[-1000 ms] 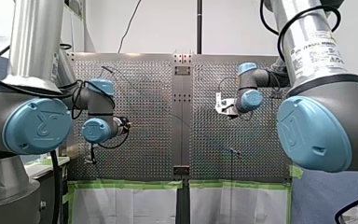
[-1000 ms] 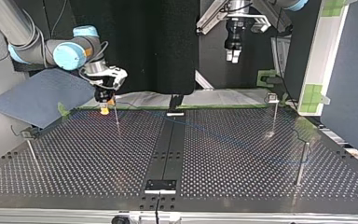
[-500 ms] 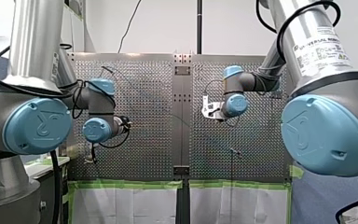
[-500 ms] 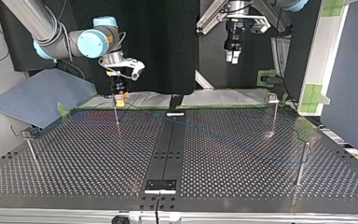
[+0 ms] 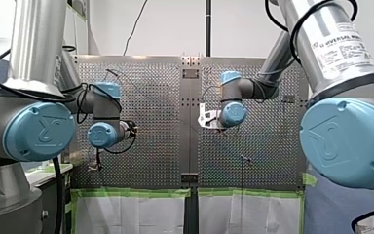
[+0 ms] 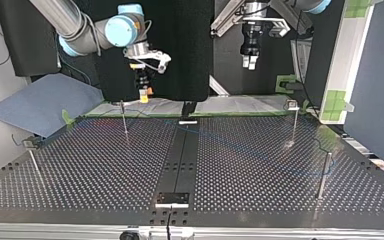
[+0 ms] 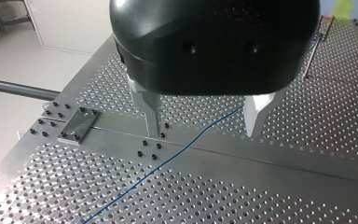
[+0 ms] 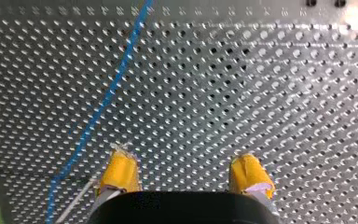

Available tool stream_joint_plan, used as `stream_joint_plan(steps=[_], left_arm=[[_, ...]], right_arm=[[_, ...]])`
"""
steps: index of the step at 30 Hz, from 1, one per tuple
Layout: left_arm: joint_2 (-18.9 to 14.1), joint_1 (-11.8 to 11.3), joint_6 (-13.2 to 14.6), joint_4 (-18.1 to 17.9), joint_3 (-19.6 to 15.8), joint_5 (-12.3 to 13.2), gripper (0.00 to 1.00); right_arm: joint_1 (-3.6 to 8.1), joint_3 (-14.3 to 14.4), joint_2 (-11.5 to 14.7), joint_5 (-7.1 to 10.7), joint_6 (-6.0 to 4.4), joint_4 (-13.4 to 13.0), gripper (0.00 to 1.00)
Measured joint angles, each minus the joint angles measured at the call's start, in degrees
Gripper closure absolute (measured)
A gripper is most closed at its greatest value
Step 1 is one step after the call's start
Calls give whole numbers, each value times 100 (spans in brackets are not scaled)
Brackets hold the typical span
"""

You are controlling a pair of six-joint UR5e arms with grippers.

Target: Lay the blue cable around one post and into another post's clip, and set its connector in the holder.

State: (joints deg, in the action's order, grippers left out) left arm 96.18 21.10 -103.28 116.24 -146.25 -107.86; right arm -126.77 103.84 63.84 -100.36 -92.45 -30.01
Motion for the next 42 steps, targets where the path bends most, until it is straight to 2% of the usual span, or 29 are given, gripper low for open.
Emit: stream_joint_plan(steps=[4, 9, 12, 17, 22, 30, 34, 42], left_arm=[[0, -5, 8, -7, 9, -2, 12], [-1, -15, 10, -6, 42, -9, 12], [0, -31, 10, 18, 64, -11, 12], [2, -53, 10, 73, 94, -10, 15], [0, -73, 10, 258, 181, -11, 15], [0, -106, 119, 638, 205, -144, 17], [1, -118, 168, 825, 204, -193, 17], [3, -129, 244, 1101, 205, -347, 17]], right_arm=[[-184, 159, -5, -183, -3, -75, 0], [-438, 223, -6, -411, 4, -81, 0], [-582, 239, -12, -460, 9, -79, 0], [-816, 276, -16, -461, 18, -140, 0], [-1080, 387, -21, -369, 24, -325, 0], [-1441, 451, -24, -309, 45, -344, 0], [-1486, 456, -22, -303, 70, -244, 0], [-1370, 460, -22, -314, 93, -122, 0]])
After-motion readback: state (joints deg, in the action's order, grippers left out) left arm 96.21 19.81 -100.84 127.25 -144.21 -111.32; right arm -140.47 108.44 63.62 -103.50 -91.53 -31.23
